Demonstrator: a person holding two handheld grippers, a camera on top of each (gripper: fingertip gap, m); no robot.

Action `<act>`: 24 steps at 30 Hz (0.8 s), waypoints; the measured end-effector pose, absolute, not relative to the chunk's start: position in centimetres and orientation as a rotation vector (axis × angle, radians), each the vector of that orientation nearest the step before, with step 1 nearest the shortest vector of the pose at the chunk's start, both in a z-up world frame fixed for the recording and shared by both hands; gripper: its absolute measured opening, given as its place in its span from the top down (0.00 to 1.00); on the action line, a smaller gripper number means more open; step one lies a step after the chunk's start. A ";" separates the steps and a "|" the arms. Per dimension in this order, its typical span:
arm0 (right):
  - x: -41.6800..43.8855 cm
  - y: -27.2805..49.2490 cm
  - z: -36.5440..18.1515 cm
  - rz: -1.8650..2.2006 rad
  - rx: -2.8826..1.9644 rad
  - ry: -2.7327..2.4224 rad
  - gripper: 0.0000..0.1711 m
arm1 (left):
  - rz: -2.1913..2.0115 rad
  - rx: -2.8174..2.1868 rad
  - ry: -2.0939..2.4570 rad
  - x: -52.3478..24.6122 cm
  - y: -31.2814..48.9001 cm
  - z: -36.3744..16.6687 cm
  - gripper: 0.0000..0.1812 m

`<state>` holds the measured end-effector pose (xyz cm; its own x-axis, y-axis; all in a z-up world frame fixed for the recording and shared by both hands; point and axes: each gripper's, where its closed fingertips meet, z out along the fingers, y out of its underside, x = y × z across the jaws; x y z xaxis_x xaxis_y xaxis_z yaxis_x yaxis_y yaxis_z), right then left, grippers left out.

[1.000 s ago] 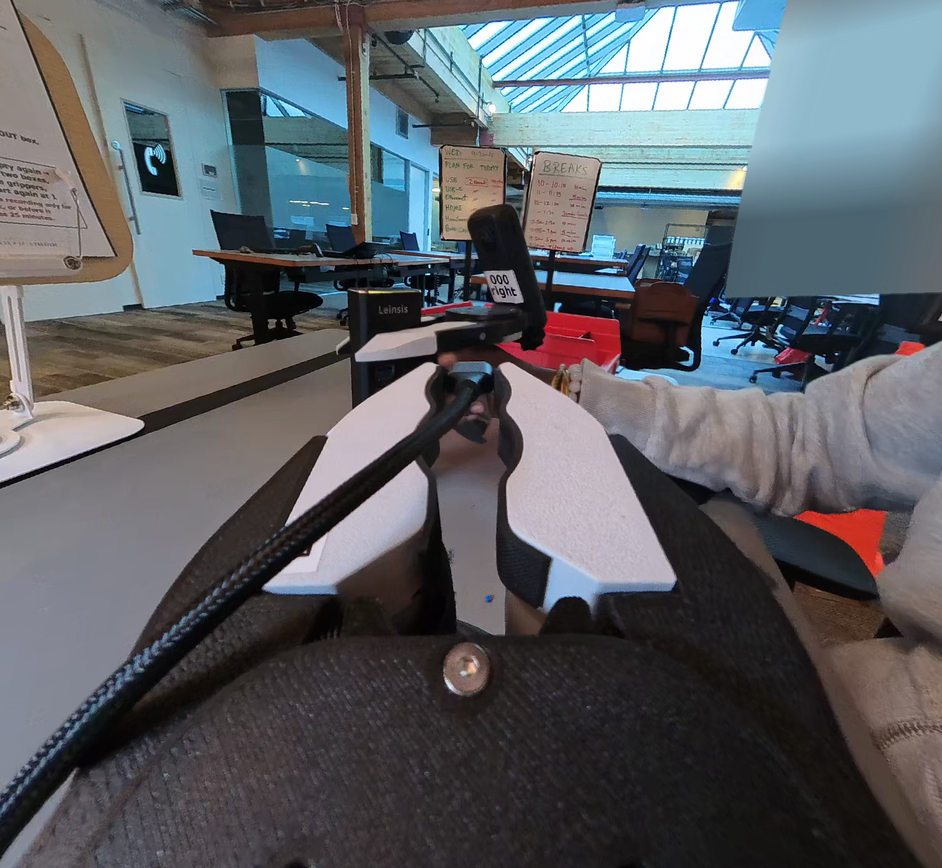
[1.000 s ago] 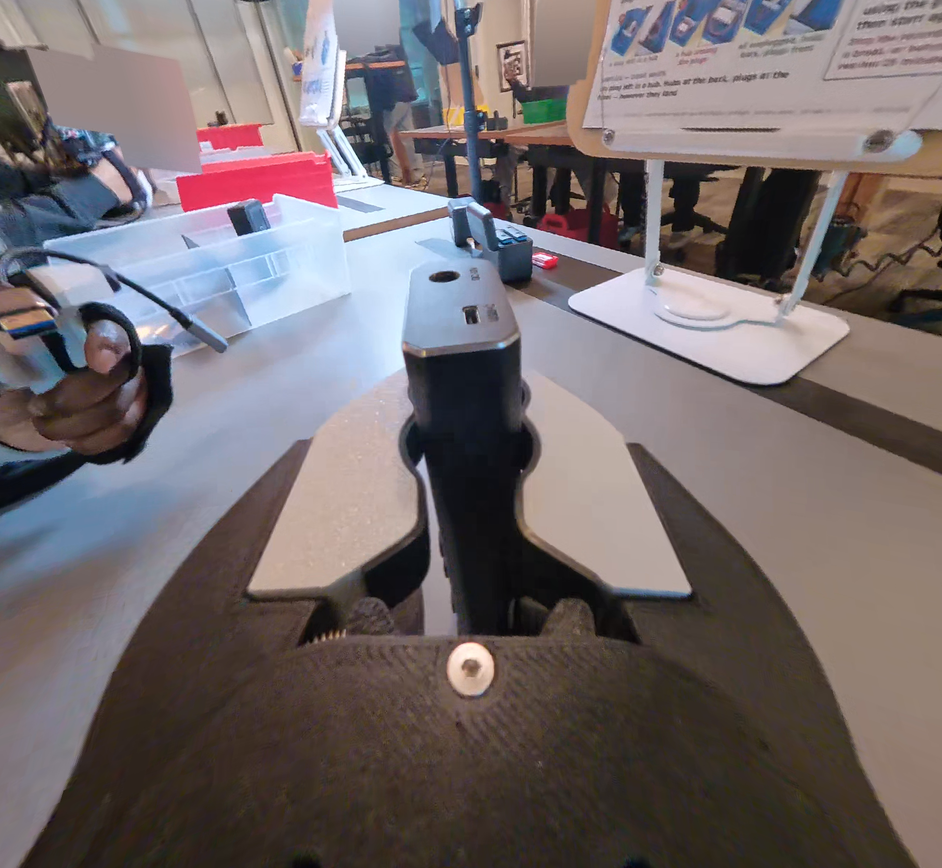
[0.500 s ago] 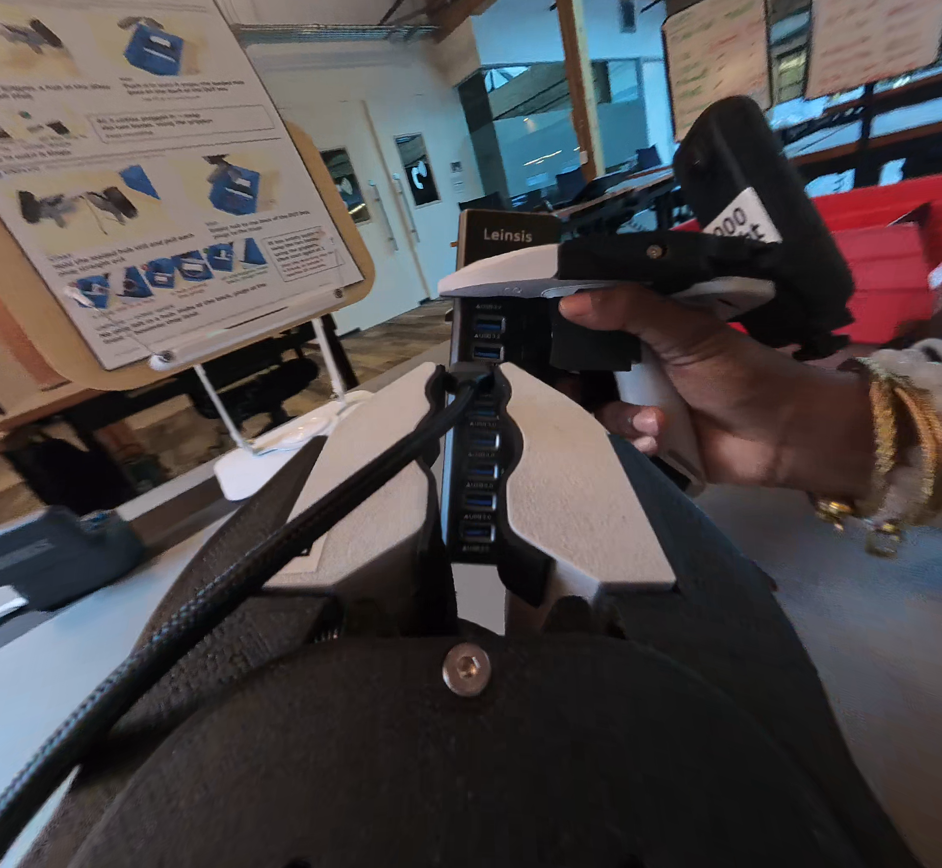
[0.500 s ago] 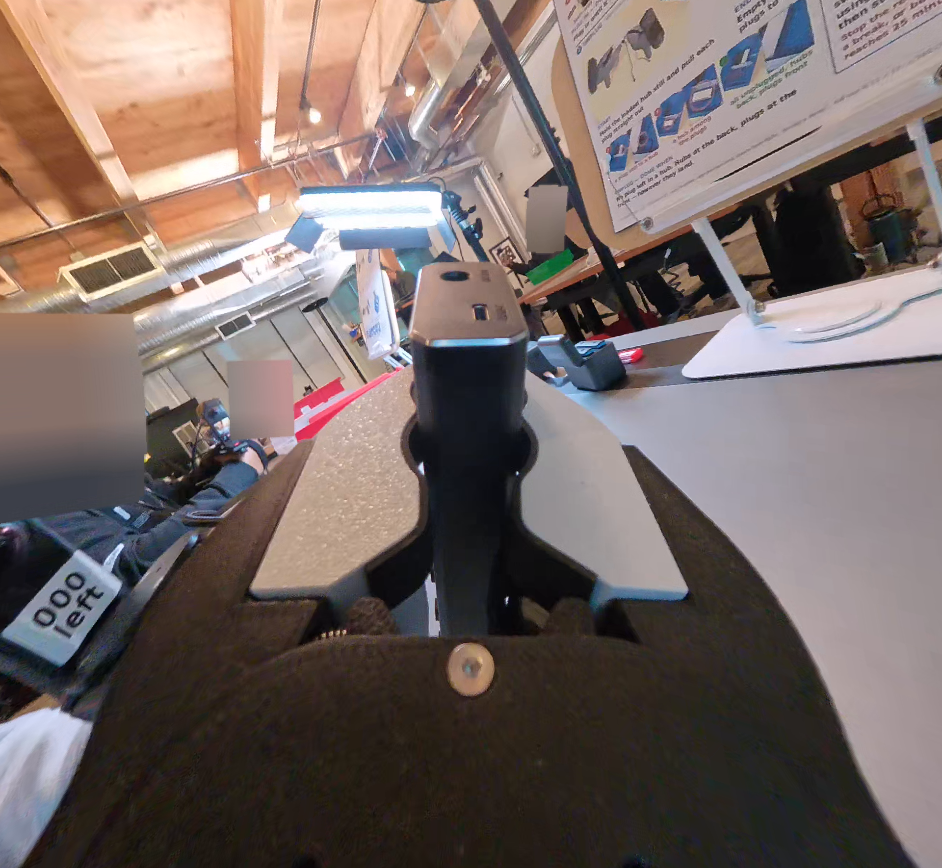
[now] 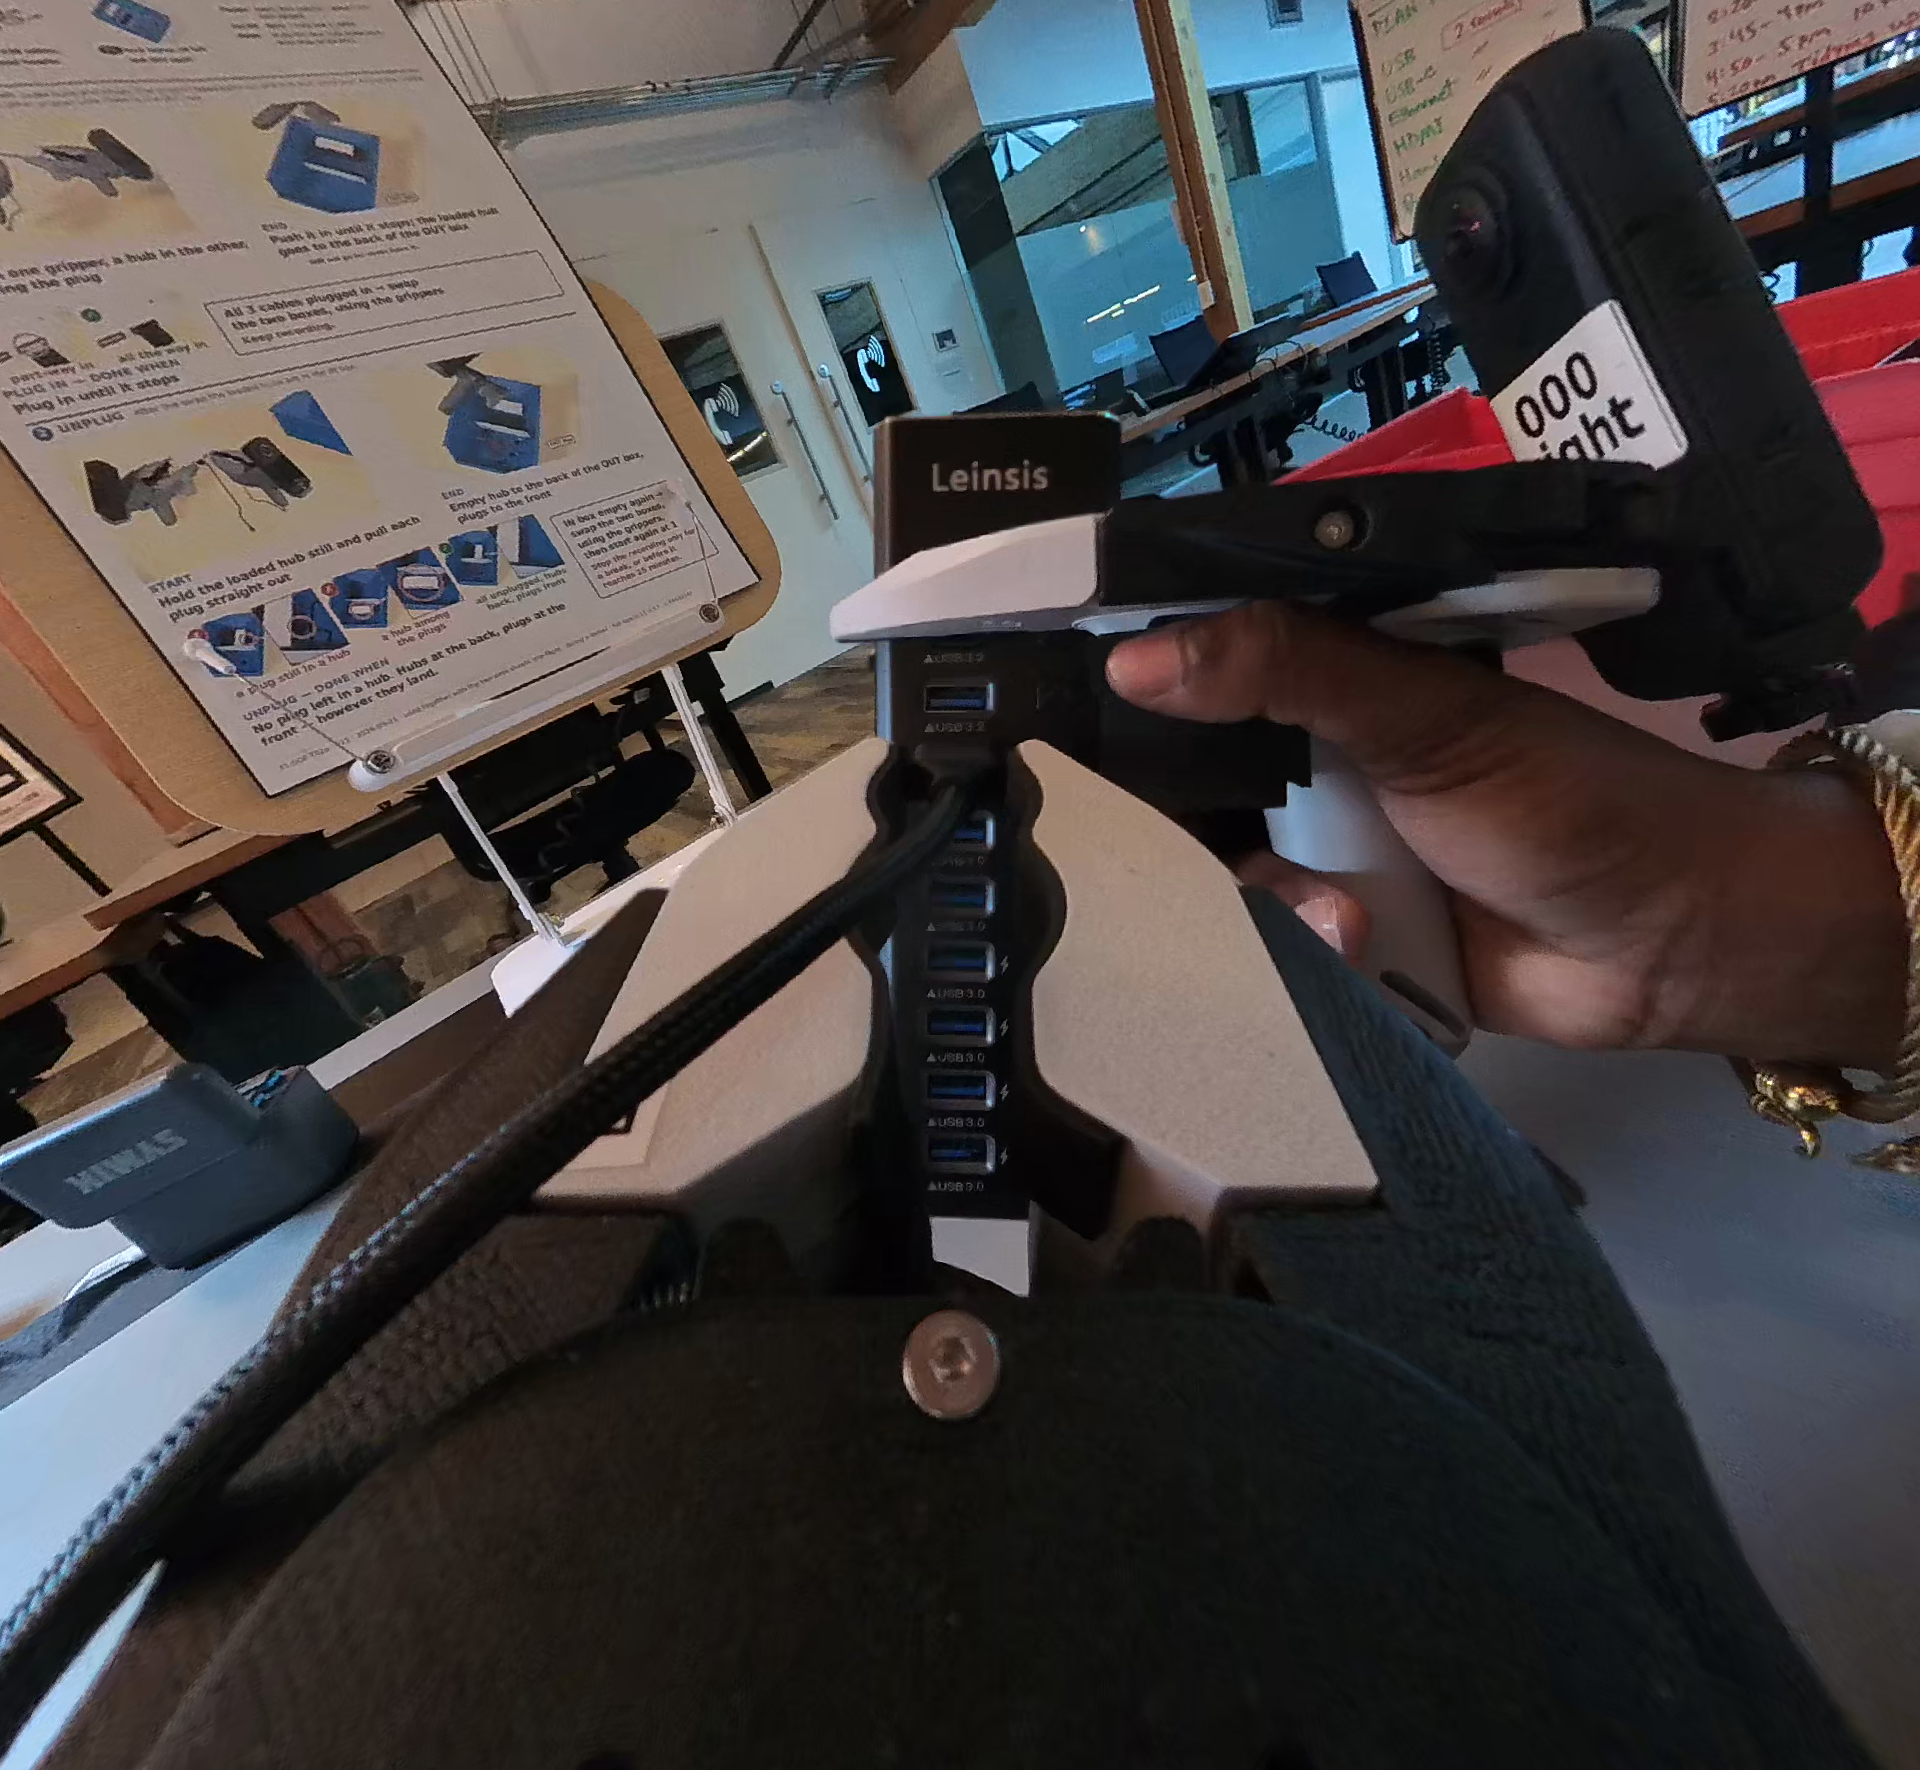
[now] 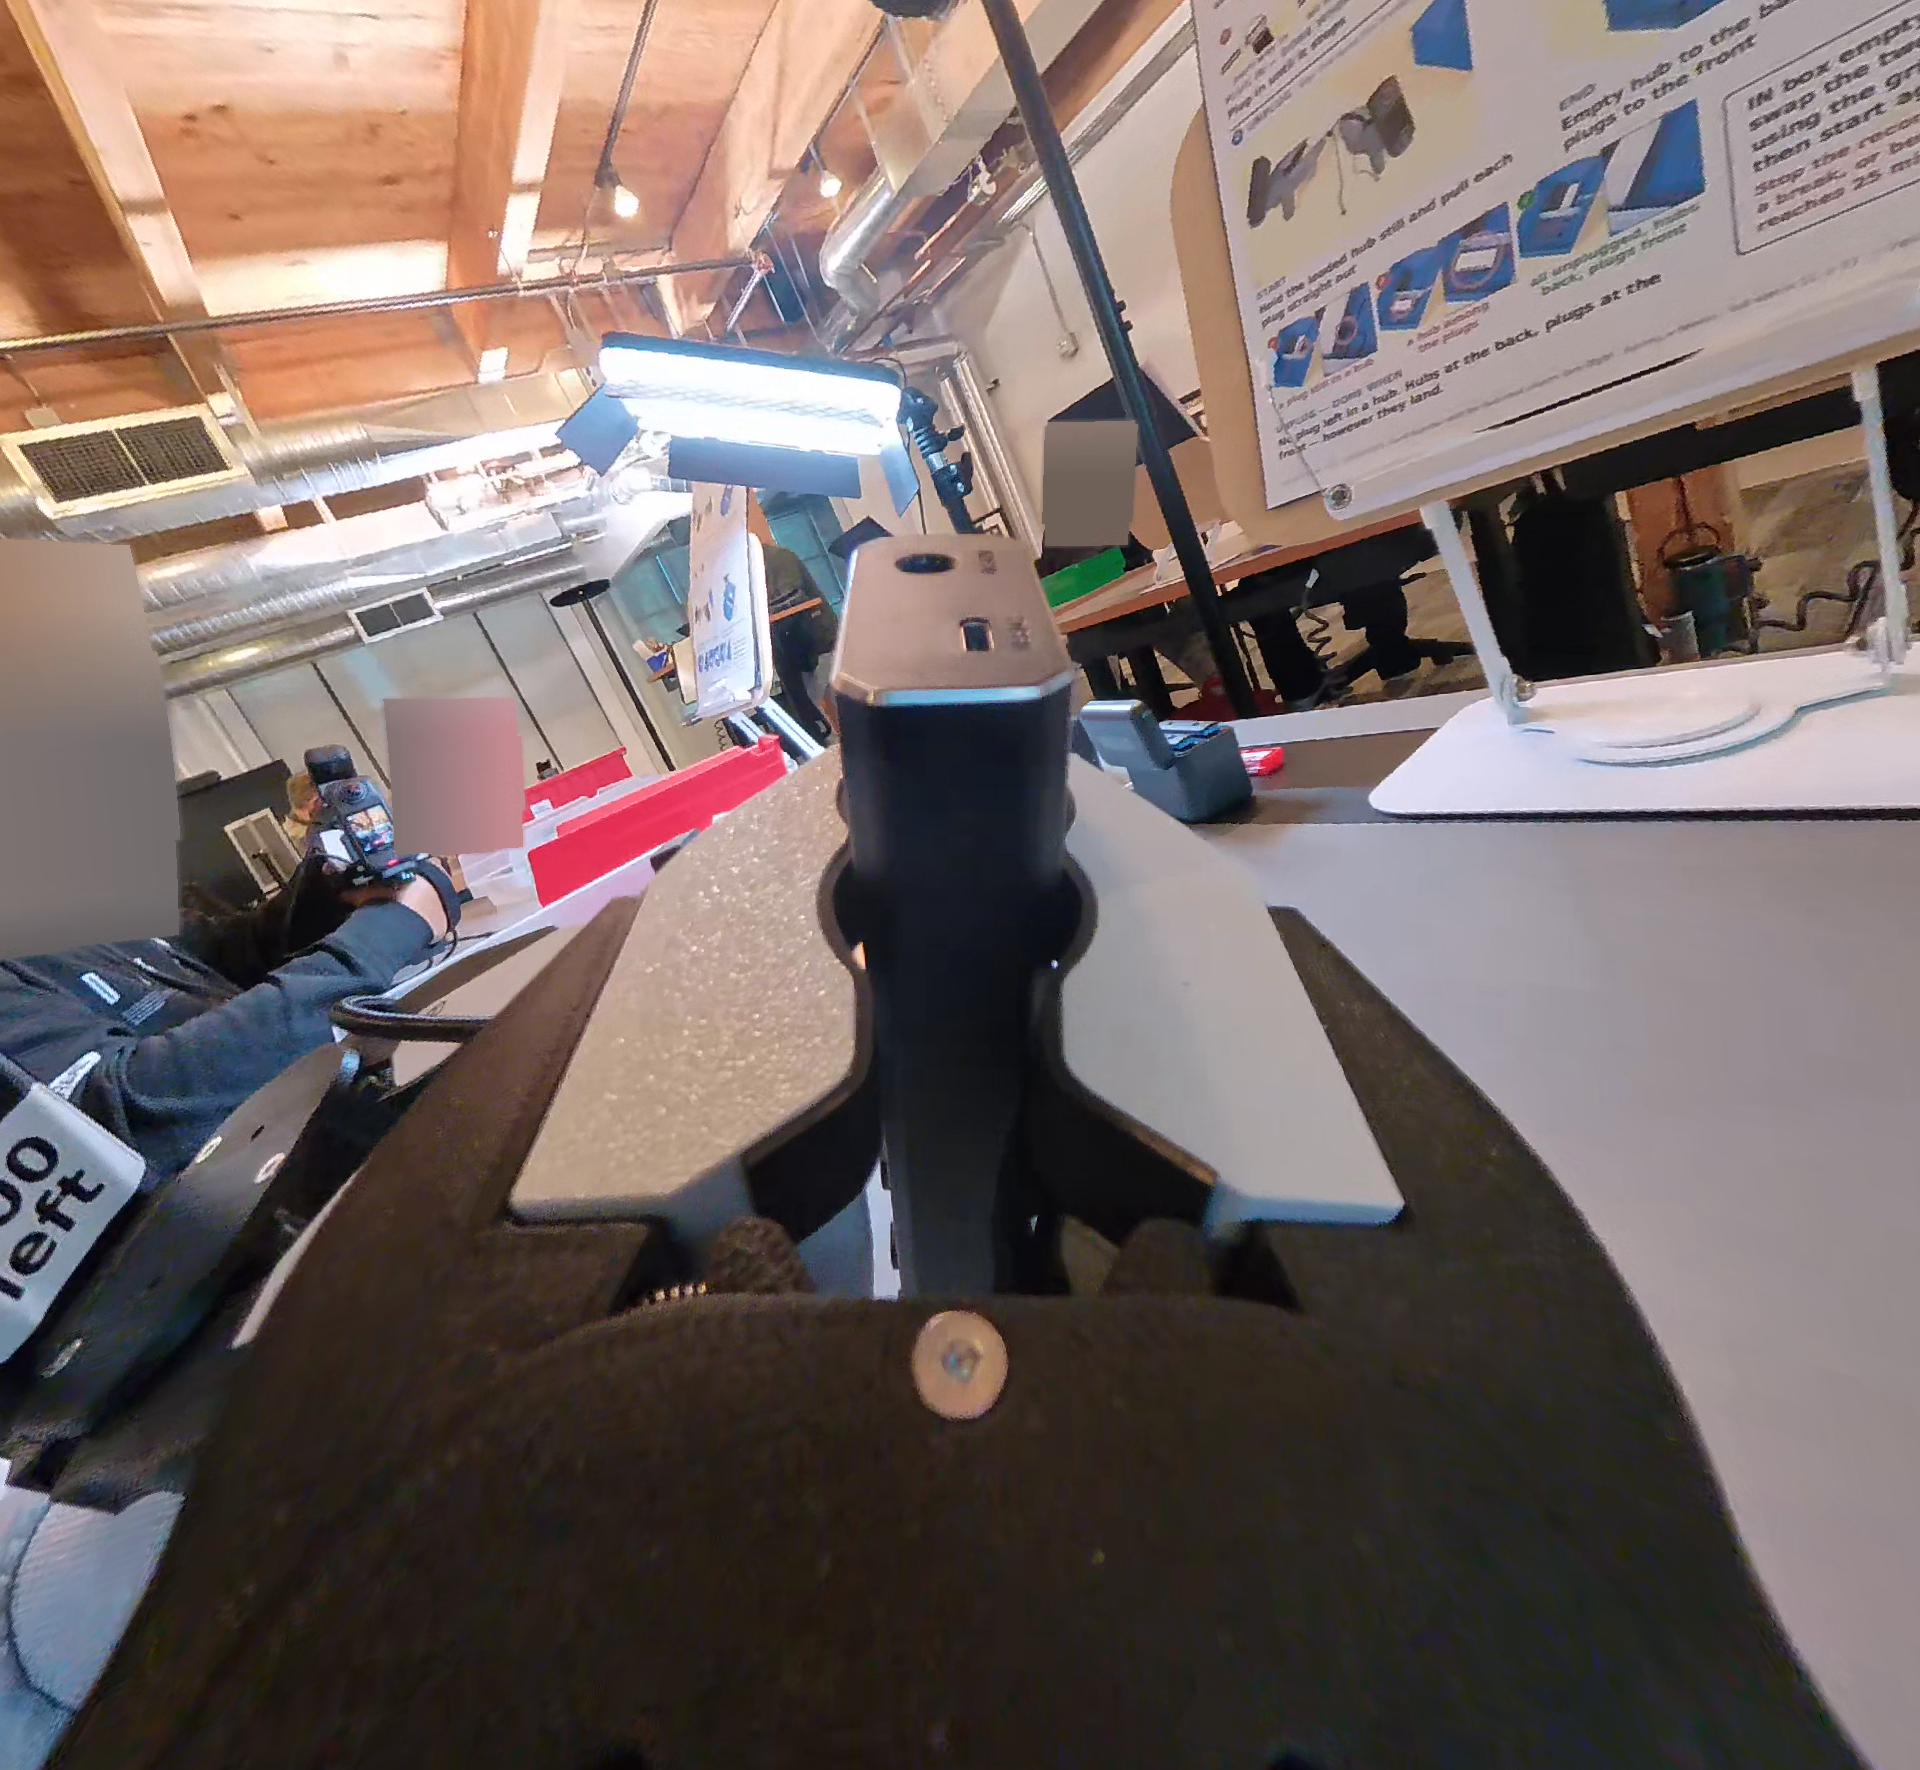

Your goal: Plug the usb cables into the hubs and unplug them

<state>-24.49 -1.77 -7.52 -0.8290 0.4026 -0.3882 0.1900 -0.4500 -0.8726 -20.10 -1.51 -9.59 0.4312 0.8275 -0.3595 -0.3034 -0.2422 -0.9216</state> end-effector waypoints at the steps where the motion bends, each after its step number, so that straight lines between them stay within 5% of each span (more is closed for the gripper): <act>1: -24.4 -1.9 -7.5 2.419 -0.852 -1.572 0.83 | 1.151 -1.453 -0.501 -20.2 -1.5 -9.7 0.89; 24: -22.4 -3.0 -6.8 2.581 -0.770 -1.672 0.82 | 1.179 -1.408 -0.406 -19.8 -1.8 -8.9 0.90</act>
<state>-22.40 -3.00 -6.84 -0.8815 0.2334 -0.4104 0.2791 -0.4435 -0.8517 -19.79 -1.84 -8.88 0.4263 0.8082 -0.4063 -0.3860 -0.2437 -0.8897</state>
